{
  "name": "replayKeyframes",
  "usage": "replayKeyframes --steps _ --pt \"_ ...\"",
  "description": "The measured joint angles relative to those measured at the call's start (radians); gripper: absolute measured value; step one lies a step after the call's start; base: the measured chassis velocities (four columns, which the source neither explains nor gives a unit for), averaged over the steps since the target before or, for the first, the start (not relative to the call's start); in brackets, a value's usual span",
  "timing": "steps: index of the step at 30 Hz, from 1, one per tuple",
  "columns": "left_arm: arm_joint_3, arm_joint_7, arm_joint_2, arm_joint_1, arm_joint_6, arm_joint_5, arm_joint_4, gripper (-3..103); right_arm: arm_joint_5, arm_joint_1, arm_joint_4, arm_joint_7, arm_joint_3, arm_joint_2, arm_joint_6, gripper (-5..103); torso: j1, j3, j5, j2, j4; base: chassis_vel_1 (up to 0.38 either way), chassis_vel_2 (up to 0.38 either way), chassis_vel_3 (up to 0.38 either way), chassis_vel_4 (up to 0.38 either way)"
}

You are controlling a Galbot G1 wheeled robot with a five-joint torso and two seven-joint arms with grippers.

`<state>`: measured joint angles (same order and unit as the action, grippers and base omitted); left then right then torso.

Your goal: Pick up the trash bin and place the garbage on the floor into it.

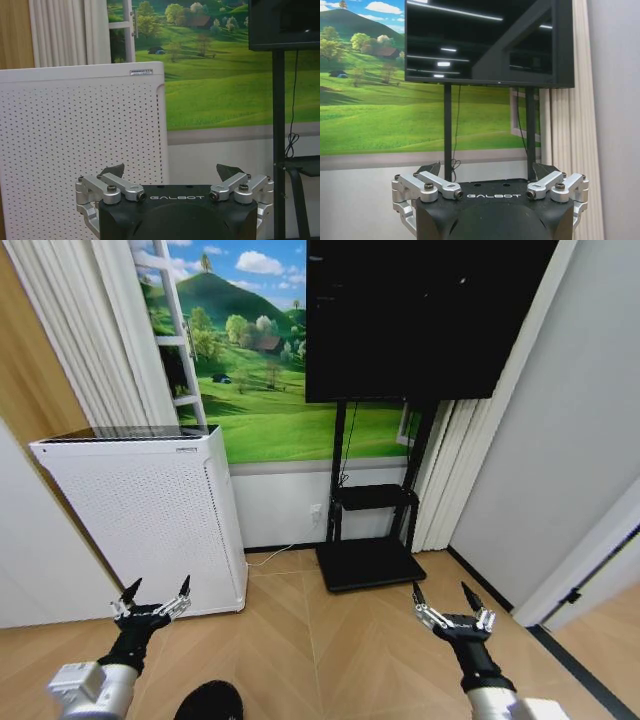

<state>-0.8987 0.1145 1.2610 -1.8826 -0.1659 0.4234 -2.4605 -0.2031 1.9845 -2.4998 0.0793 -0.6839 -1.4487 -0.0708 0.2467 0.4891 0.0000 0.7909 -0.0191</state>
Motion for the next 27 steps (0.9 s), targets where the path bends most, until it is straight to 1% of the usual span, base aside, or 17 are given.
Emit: replayKeyframes --steps 2,3,7,8,12,17,21,22,27 --pt "0.0 0.0 0.0 0.0 0.0 0.0 0.0 100 0.0 0.0 0.0 0.0 0.0 0.0 0.0 100 0.0 0.0 0.0 0.0 0.0002 -0.066 -0.079 -0.075 -0.074" --pt "0.0 0.0 0.0 0.0 0.0 0.0 0.0 100 0.0 0.0 0.0 0.0 0.0 0.0 0.0 100 0.0 0.0 0.0 0.0 -0.0003 -0.066 -0.053 -0.059 -0.074" --pt "0.0 0.0 0.0 0.0 0.0 0.0 0.0 100 0.0 0.0 0.0 0.0 0.0 0.0 0.0 100 0.0 0.0 0.0 0.0 -0.0003 -0.037 -0.02 -0.025 -0.021" --pt "0.0 0.0 0.0 0.0 0.0 0.0 0.0 100 0.0 0.0 0.0 0.0 0.0 0.0 0.0 100 0.0 0.0 0.0 0.0 0.0002 0.0 0.0 0.0 0.0" --pt "0.0 0.0 0.0 0.0 0.0 0.0 0.0 100 0.0 0.0 0.0 0.0 0.0 0.0 0.0 100 0.0 0.0 0.0 0.0 0.0005 0.0 0.0 0.0 0.0" --pt "0.0 0.0 0.0 0.0 0.0 0.0 0.0 100 0.0 0.0 0.0 0.0 0.0 0.0 0.0 100 0.0 0.0 0.0 0.0 0.0001 0.0 0.0 0.0 0.0" --pt "0.0 0.0 0.0 0.0 0.0 0.0 0.0 100 0.0 0.0 0.0 0.0 0.0 0.0 0.0 100 0.0 0.0 0.0 0.0 0.0001 0.044 0.052 0.049 0.064" --pt "0.0 0.0 0.0 0.0 0.0 0.0 0.0 100 0.0 0.0 0.0 0.0 0.0 0.0 0.0 100 0.0 0.0 0.0 0.0 0.0005 0.071 0.058 0.091 0.08" --pt "0.0 0.0 0.0 0.0 0.0 0.0 0.0 100 0.0 0.0 0.0 0.0 0.0 0.0 0.0 100 0.0 0.0 0.0 0.0 0.0002 0.069 0.076 0.086 0.07"
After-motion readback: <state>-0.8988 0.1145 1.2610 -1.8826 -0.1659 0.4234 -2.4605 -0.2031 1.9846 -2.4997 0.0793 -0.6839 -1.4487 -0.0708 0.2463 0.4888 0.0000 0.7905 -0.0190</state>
